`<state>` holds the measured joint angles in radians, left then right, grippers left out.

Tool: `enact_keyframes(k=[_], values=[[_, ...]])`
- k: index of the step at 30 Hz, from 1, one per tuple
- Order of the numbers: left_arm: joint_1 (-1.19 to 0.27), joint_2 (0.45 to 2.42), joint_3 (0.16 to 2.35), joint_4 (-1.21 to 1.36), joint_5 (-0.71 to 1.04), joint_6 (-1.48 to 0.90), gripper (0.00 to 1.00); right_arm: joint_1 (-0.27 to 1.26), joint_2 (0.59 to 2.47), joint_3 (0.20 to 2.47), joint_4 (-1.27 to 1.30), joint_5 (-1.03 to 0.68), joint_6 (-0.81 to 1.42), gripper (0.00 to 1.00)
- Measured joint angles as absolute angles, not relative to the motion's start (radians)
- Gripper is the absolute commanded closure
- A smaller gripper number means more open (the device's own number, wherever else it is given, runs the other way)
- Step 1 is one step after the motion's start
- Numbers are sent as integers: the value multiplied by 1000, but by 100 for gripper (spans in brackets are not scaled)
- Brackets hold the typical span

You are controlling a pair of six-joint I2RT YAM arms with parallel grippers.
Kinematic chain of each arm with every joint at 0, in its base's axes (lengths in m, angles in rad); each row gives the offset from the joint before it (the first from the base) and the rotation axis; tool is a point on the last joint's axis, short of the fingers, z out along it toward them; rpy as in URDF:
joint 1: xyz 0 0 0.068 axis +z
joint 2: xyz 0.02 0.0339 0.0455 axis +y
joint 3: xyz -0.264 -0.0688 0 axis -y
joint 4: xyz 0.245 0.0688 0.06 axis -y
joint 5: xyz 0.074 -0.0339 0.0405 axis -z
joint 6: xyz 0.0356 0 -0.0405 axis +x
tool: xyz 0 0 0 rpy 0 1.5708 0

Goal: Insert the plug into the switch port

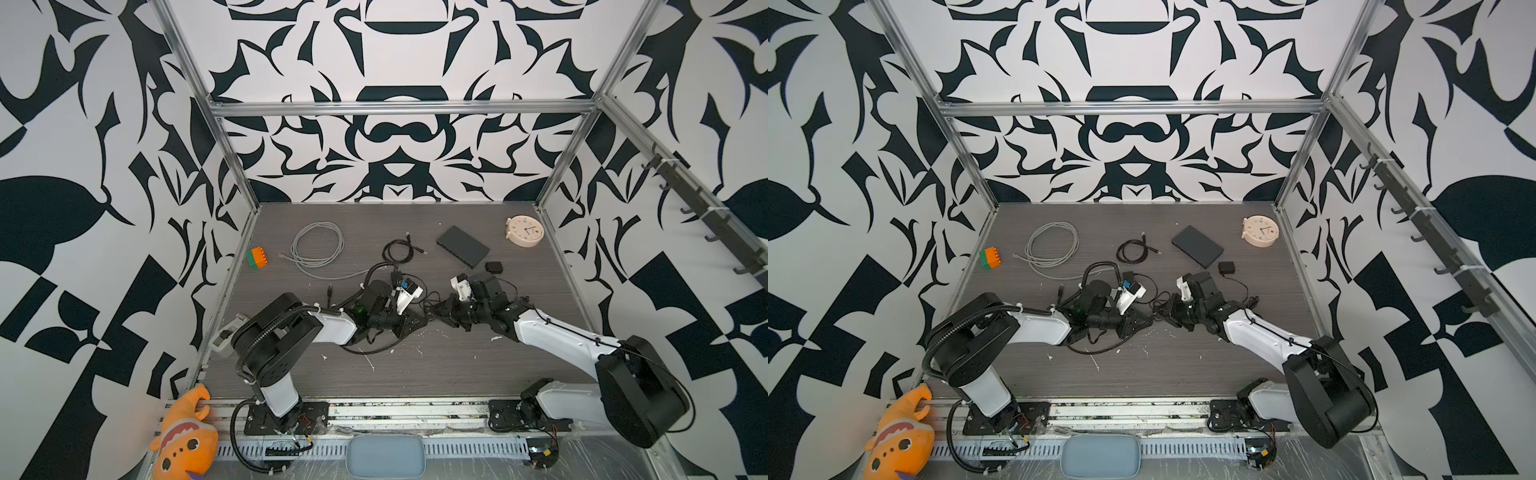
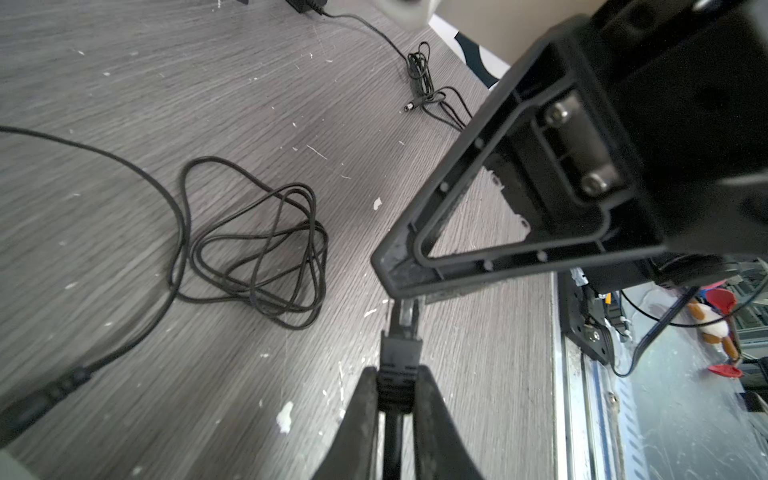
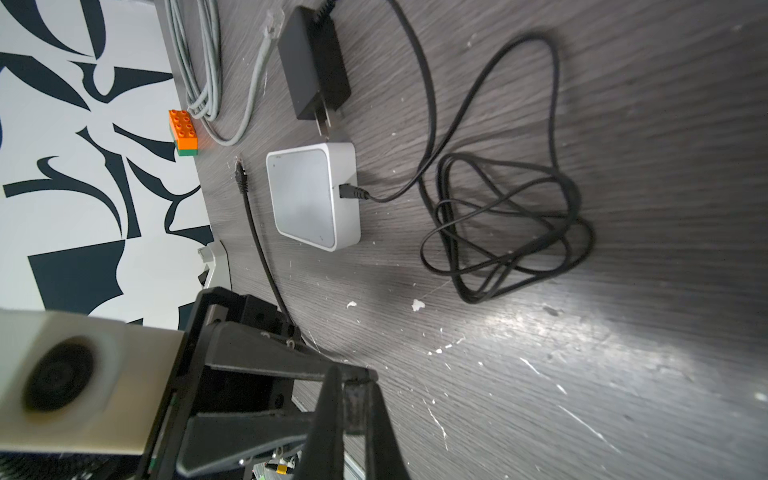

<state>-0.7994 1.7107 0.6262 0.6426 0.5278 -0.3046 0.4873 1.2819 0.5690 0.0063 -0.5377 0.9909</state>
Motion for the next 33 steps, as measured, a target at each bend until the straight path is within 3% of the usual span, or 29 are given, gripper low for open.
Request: enact_keyframes(k=[10,15,21,33], values=[[-785,1718,621,675,547,-316,98,491,1304,588,12,-541,995,100],[-772,1691,621,614,551,-308,98,491,1328,652,-65,-527,913,76],[-746,1584,630,396,532,-244,98,470,1330,802,-175,-445,664,53],[-582,1408,632,88,418,-191,98,586,1562,907,-79,-444,119,32]])
